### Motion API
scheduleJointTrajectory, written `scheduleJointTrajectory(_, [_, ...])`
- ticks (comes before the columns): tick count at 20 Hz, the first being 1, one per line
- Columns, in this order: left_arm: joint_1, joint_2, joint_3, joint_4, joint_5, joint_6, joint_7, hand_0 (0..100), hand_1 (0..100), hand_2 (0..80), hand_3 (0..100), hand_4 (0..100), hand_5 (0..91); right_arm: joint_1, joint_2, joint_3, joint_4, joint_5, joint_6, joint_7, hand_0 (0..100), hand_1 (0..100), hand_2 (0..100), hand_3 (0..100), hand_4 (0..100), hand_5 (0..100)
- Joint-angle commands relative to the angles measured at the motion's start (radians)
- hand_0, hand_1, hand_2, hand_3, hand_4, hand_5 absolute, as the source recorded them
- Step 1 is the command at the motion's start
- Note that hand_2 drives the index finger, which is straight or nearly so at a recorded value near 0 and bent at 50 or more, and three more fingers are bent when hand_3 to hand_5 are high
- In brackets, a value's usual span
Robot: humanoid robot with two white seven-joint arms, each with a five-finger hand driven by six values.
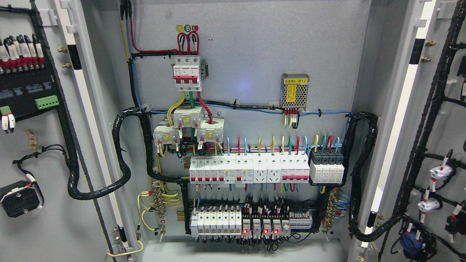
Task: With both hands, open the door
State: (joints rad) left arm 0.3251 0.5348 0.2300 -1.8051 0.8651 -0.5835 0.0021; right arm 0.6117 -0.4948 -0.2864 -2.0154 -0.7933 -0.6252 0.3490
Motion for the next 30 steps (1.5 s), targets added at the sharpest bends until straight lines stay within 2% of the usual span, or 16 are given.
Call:
scheduleJointTrajectory(1, [0.049, -0.041, -0.152, -0.069, -0.096, -0.007, -0.001, 0, 0, 0.0, 0, 0, 0.0, 0.008, -0.03, 0.314, 0.123, 0.124, -0.002, 0.007, 19, 0, 0, 0, 0, 0])
scheduleJointTrajectory(3, [0.06, -0.065, -0.21, -0.05, -0.141, -0.004, -0.001, 0, 0, 0.0, 0, 0, 0.0, 0.0, -0.013, 0.381, 0.234, 0.227, -0.002, 0.013, 19, 0, 0, 0, 0, 0])
scheduleJointTrajectory(5, [0.06, -0.104, -0.27, 0.016, -0.173, -0.003, -0.001, 0, 0, 0.0, 0, 0, 0.0, -0.007, 0.025, 0.43, 0.309, 0.258, -0.002, 0.013, 19, 0, 0, 0, 0, 0])
scheduleJointTrajectory(9, [0.061, -0.167, -0.377, 0.2, -0.262, -0.006, -0.001, 0, 0, 0.0, 0, 0, 0.0, -0.02, 0.084, 0.483, 0.469, 0.263, -0.002, 0.015, 19, 0, 0, 0, 0, 0])
scheduleJointTrajectory(11, [0.061, -0.194, -0.42, 0.316, -0.271, -0.006, -0.001, 0, 0, 0.0, 0, 0, 0.0, -0.035, 0.114, 0.509, 0.573, 0.263, -0.002, 0.013, 19, 0, 0, 0, 0, 0])
scheduleJointTrajectory(13, [0.057, -0.214, -0.471, 0.451, -0.274, -0.007, -0.002, 0, 0, 0.0, 0, 0, 0.0, -0.049, 0.159, 0.538, 0.682, 0.264, -0.002, 0.013, 19, 0, 0, 0, 0, 0])
scheduleJointTrajectory(16, [0.034, -0.257, -0.526, 0.694, -0.294, -0.01, -0.011, 0, 0, 0.0, 0, 0, 0.0, -0.075, 0.257, 0.54, 0.878, 0.267, -0.002, 0.015, 19, 0, 0, 0, 0, 0])
scheduleJointTrajectory(20, [-0.009, -0.32, -0.541, 0.982, -0.302, -0.012, -0.091, 0, 0, 0.0, 0, 0, 0.0, -0.157, 0.356, 0.526, 1.18, 0.279, -0.004, 0.015, 19, 0, 0, 0, 0, 0])
scheduleJointTrajectory(23, [-0.052, -0.369, -0.546, 1.211, -0.308, -0.009, -0.152, 0, 0, 0.0, 0, 0, 0.0, -0.199, 0.375, 0.532, 1.377, 0.29, -0.002, 0.015, 19, 0, 0, 0, 0, 0])
scheduleJointTrajectory(27, [-0.092, -0.41, -0.549, 1.439, -0.324, -0.007, -0.226, 0, 0, 0.0, 0, 0, 0.0, -0.288, 0.435, 0.527, 1.659, 0.374, 0.002, 0.013, 19, 0, 0, 0, 0, 0])
scheduleJointTrajectory(30, [-0.113, -0.415, -0.541, 1.567, -0.391, -0.007, -0.26, 0, 0, 0.0, 0, 0, 0.0, -0.317, 0.453, 0.532, 1.787, 0.414, 0.002, -0.001, 19, 0, 0, 0, 0, 0])
